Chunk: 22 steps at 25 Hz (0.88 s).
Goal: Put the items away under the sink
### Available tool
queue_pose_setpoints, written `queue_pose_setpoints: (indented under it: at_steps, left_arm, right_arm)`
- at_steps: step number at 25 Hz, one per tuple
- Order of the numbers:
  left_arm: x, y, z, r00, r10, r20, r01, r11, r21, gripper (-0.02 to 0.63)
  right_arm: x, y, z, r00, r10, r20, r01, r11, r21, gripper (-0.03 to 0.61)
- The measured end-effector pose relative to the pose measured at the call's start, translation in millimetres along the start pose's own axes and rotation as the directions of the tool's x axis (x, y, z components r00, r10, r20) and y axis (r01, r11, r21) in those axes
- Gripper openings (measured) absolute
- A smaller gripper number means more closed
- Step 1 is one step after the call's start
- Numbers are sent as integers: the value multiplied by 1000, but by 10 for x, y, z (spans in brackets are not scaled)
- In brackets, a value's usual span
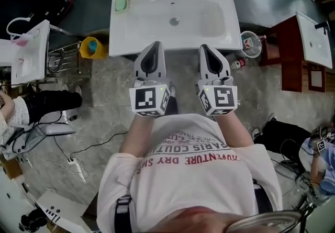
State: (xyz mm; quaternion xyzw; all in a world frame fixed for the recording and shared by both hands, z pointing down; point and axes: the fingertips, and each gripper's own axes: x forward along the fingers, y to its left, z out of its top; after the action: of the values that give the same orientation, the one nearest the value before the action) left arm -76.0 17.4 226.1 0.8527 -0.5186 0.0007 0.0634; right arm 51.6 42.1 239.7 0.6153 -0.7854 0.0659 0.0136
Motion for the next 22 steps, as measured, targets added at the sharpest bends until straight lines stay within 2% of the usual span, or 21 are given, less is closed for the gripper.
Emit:
queue_pose_setpoints:
  at_steps: [5, 14, 22]
  left_arm:
    - [-65, -6, 131, 1000, -7, 27, 7, 1000, 11, 23]
    - [-198, -45, 128, 1000, 3, 22, -4, 999, 32, 23]
    - [-298, 61, 149, 1000, 12, 27, -13, 1000, 25, 23]
  right_arm:
    - [-16, 32, 113, 1000, -6, 9, 6, 1000, 2, 25]
    - [-84, 97, 80, 1000, 21, -15, -22, 1000, -13, 25]
    - [-115, 166, 166, 1000, 10, -11, -11, 999, -43, 25]
